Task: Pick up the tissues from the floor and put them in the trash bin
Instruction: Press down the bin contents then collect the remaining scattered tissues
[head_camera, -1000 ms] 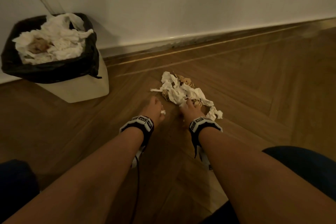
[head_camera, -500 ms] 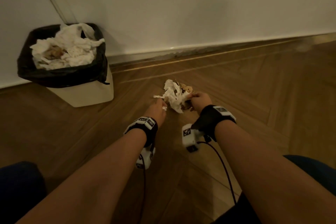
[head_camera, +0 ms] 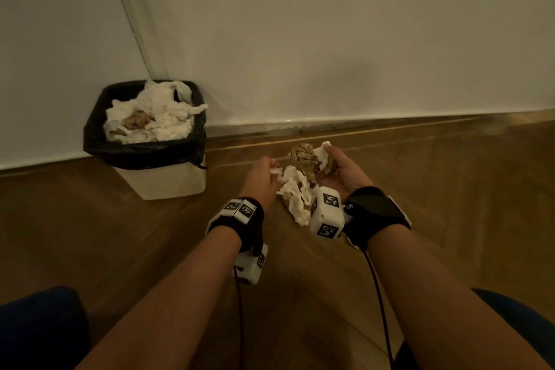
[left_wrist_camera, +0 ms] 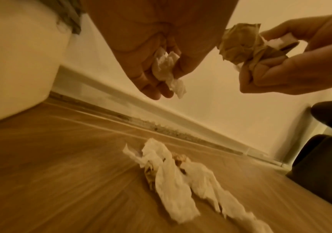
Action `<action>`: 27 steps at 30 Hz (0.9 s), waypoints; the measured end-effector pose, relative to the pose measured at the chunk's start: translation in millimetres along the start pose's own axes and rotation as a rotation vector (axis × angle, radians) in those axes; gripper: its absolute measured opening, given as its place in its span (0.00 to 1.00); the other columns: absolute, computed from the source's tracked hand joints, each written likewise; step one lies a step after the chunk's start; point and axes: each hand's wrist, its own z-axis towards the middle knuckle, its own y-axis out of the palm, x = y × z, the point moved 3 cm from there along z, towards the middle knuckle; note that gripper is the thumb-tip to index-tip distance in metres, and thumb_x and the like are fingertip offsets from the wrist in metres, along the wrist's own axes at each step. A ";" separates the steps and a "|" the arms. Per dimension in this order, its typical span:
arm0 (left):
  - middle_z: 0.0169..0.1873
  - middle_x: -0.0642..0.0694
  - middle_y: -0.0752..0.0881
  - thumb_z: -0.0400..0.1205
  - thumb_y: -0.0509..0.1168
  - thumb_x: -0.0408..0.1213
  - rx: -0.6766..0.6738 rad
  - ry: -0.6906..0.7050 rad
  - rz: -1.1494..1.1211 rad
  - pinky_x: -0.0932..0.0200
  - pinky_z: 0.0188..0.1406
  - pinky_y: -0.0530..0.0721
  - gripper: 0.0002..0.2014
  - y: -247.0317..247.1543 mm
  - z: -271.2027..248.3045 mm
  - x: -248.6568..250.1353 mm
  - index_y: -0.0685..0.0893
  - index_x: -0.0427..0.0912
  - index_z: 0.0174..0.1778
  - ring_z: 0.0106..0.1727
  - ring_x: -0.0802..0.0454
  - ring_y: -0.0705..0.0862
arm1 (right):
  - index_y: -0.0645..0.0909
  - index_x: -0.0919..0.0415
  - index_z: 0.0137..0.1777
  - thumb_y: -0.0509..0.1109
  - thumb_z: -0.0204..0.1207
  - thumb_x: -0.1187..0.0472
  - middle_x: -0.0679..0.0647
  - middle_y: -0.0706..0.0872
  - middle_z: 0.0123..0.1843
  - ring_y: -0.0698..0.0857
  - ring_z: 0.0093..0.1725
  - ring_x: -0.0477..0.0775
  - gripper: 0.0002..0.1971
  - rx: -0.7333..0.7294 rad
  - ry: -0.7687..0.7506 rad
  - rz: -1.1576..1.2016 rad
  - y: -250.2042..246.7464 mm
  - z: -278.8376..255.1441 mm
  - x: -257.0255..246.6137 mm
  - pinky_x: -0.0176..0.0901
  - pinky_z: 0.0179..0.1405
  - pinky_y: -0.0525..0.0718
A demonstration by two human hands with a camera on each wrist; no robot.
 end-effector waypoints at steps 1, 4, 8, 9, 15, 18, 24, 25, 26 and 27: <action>0.64 0.42 0.73 0.83 0.59 0.31 0.055 0.026 -0.009 0.67 0.56 0.72 0.10 -8.4 0.0 1.3 0.76 0.38 0.59 0.57 0.50 0.79 | 0.75 0.72 0.68 0.62 0.82 0.57 0.68 0.83 0.63 0.83 0.62 0.63 0.21 -0.009 -0.025 0.004 8.2 -1.4 -1.9 0.54 0.67 0.79; 0.64 0.43 0.68 0.82 0.60 0.28 0.210 0.091 -0.022 0.75 0.59 0.64 0.09 -37.1 -1.8 3.6 0.79 0.37 0.57 0.53 0.59 0.73 | 0.80 0.68 0.49 0.62 0.82 0.59 0.60 0.91 0.38 0.90 0.37 0.52 0.12 -0.040 -0.101 0.032 29.0 0.5 -5.2 0.38 0.36 0.88; 0.58 0.45 0.72 0.82 0.61 0.29 0.309 0.141 -0.066 0.74 0.57 0.66 0.10 -78.0 -3.3 7.3 0.83 0.40 0.57 0.52 0.61 0.71 | 0.80 0.67 0.48 0.62 0.82 0.60 0.59 0.91 0.36 0.90 0.34 0.50 0.10 -0.074 -0.145 0.050 53.3 6.9 -3.9 0.35 0.32 0.86; 0.58 0.45 0.73 0.82 0.61 0.29 0.340 0.153 -0.078 0.73 0.57 0.68 0.10 -89.0 -4.0 8.3 0.83 0.40 0.56 0.52 0.60 0.72 | 0.79 0.67 0.50 0.62 0.82 0.60 0.59 0.91 0.39 0.90 0.35 0.51 0.10 -0.081 -0.140 0.052 60.1 9.3 -2.4 0.35 0.33 0.87; 0.59 0.42 0.72 0.81 0.64 0.30 0.659 0.163 -0.081 0.82 0.61 0.63 0.09 -161.5 -12.1 2.9 0.85 0.40 0.55 0.56 0.58 0.71 | 0.78 0.66 0.51 0.63 0.82 0.60 0.60 0.87 0.43 0.90 0.35 0.52 0.08 -0.151 -0.109 0.045 120.6 23.4 15.7 0.35 0.33 0.86; 0.60 0.41 0.71 0.82 0.63 0.33 0.728 0.099 -0.092 0.69 0.67 0.70 0.10 -197.0 -10.0 -10.1 0.84 0.43 0.57 0.58 0.54 0.74 | 0.78 0.65 0.46 0.62 0.82 0.61 0.59 0.85 0.41 0.87 0.36 0.51 0.08 -0.184 -0.094 0.021 158.4 31.5 26.1 0.34 0.30 0.85; 0.56 0.40 0.73 0.80 0.66 0.33 0.771 0.026 -0.013 0.80 0.51 0.68 0.09 -258.0 5.9 -37.7 0.86 0.43 0.55 0.49 0.56 0.75 | 0.81 0.65 0.25 0.58 0.85 0.61 0.56 0.83 0.20 0.85 0.21 0.49 0.25 -0.234 -0.079 -0.024 223.2 62.7 42.9 0.32 0.22 0.82; 0.55 0.41 0.74 0.80 0.67 0.33 0.761 0.007 0.012 0.78 0.50 0.68 0.09 -266.9 11.4 -40.9 0.86 0.44 0.55 0.48 0.55 0.75 | 0.81 0.66 0.26 0.58 0.85 0.60 0.56 0.84 0.21 0.85 0.21 0.50 0.25 -0.217 -0.075 -0.057 229.6 72.1 43.5 0.32 0.22 0.83; 0.56 0.40 0.74 0.79 0.67 0.34 0.749 -0.005 0.037 0.76 0.51 0.68 0.09 -275.4 17.3 -43.6 0.86 0.44 0.54 0.48 0.54 0.76 | 0.82 0.68 0.33 0.59 0.84 0.59 0.58 0.87 0.26 0.87 0.25 0.52 0.20 -0.193 -0.069 -0.096 234.0 83.0 43.5 0.34 0.26 0.84; 0.57 0.40 0.75 0.79 0.67 0.34 0.733 -0.014 0.058 0.75 0.52 0.68 0.09 -283.5 23.6 -45.8 0.86 0.44 0.55 0.49 0.53 0.77 | 0.81 0.69 0.43 0.61 0.83 0.58 0.60 0.89 0.36 0.88 0.32 0.55 0.15 -0.150 -0.065 -0.164 237.4 94.1 43.3 0.37 0.36 0.86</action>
